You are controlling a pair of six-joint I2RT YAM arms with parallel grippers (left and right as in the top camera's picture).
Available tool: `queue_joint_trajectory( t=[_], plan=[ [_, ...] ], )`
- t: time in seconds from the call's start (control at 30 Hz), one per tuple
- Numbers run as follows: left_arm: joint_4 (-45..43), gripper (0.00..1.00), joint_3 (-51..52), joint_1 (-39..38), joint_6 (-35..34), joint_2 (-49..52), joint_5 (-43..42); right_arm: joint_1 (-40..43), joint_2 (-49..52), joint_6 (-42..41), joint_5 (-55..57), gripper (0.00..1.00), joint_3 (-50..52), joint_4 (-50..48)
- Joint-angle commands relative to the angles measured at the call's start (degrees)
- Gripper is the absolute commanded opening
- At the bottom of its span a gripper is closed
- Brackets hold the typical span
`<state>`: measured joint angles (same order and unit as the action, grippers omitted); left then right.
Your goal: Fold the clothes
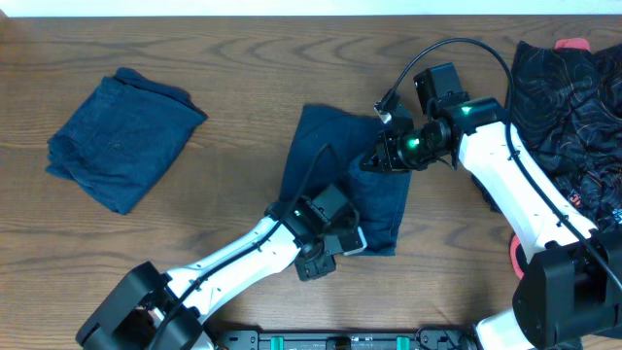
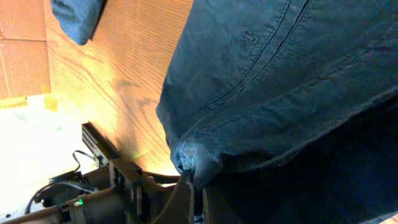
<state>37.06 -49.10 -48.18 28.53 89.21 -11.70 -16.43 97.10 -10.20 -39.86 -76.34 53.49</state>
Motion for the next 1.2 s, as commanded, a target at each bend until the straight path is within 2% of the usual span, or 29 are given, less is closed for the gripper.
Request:
queue_joint_trajectory(
  t=[0.0, 0.37, 0.63, 0.8, 1.0, 1.1, 1.17],
  plan=[
    [-1.3, 0.09, 0.3, -0.1, 5.4, 2.3, -0.3, -0.5, -0.2, -0.1, -0.9, 0.01, -0.9, -0.1],
    [-11.0, 0.09, 0.3, 0.6, 5.7, 11.9, 5.2, -0.5, -0.2, 0.0, -2.1, 0.01, -1.0, 0.2],
    [-16.5, 0.09, -0.4, 5.7, 5.7, 11.9, 7.1, -0.4, -0.3, 1.5, -3.9, 0.01, -6.2, 8.9],
    [-18.0, 0.09, -0.4, 7.8, 5.7, 11.9, 6.8, -0.4, -0.3, 1.7, 1.0, 0.01, -11.3, 12.4],
    [-18.3, 0.1, -0.7, 7.7, 5.2, 11.3, 6.8, -0.5, -0.2, 0.8, 6.9, 0.01, -11.4, 16.3],
    [-18.1, 0.15, -1.5, 7.7, 1.6, 9.2, 6.8, -0.9, -0.2, 0.8, 6.8, 0.01, -11.2, 17.6],
    [-17.6, 0.23, -1.9, 7.7, -0.5, 6.7, 6.8, -1.6, -0.2, 0.8, 6.6, 0.01, -11.3, 17.7]
  ],
)
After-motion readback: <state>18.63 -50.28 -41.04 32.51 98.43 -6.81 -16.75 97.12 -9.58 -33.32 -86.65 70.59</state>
